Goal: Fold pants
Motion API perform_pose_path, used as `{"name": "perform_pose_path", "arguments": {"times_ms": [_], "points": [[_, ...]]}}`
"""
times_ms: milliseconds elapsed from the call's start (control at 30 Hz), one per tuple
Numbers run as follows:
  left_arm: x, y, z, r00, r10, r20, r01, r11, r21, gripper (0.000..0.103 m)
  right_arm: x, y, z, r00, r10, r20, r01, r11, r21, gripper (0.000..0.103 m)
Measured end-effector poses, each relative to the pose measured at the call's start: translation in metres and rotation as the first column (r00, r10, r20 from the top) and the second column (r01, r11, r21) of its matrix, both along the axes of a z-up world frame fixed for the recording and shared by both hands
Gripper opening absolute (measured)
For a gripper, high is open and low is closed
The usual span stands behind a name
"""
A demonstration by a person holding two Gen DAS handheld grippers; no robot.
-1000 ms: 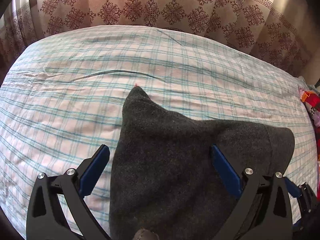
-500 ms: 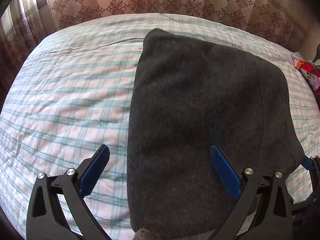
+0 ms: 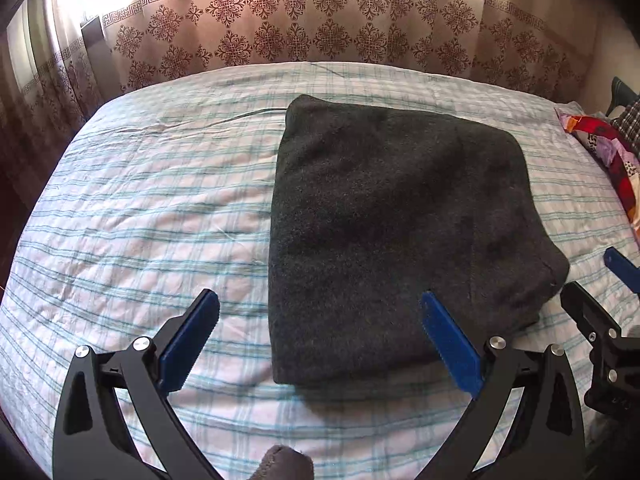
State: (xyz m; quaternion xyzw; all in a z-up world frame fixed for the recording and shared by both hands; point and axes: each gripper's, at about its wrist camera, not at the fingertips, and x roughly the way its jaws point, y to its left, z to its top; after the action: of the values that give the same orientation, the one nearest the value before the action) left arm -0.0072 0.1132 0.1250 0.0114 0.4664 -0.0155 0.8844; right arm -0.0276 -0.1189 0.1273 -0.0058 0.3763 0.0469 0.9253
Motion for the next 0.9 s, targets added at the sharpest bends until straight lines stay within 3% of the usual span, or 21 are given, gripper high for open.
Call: {"name": "perform_pose_path", "arguments": {"times_ms": [100, 200, 433, 900], "points": [[-0.013, -0.001, 0.000, 0.999, -0.025, -0.023, 0.024, 0.999, -0.033, 0.101, 0.004, -0.005, 0.000, 0.999, 0.005, -0.053, -0.002, 0.998, 0.055, 0.098], [-0.021, -0.003, -0.004, 0.998, -0.037, -0.045, 0.035, 0.998, -0.052, 0.101, -0.003, 0.002, -0.001, 0.998, 0.009, -0.057, -0.009, 1.000, 0.001, 0.098], [-0.027, -0.004, -0.002, 0.999, -0.017, -0.047, 0.016, 1.000, -0.019, 0.101, -0.021, 0.015, 0.000, 0.998, 0.020, -0.051, -0.024, 0.997, -0.080, 0.098], [-0.035, -0.016, 0.022, 0.999, -0.032, 0.017, 0.031, 0.998, 0.051, 0.101, -0.027, 0.013, 0.015, 1.000, -0.001, 0.000, 0.001, 0.996, -0.089, 0.098]]}}
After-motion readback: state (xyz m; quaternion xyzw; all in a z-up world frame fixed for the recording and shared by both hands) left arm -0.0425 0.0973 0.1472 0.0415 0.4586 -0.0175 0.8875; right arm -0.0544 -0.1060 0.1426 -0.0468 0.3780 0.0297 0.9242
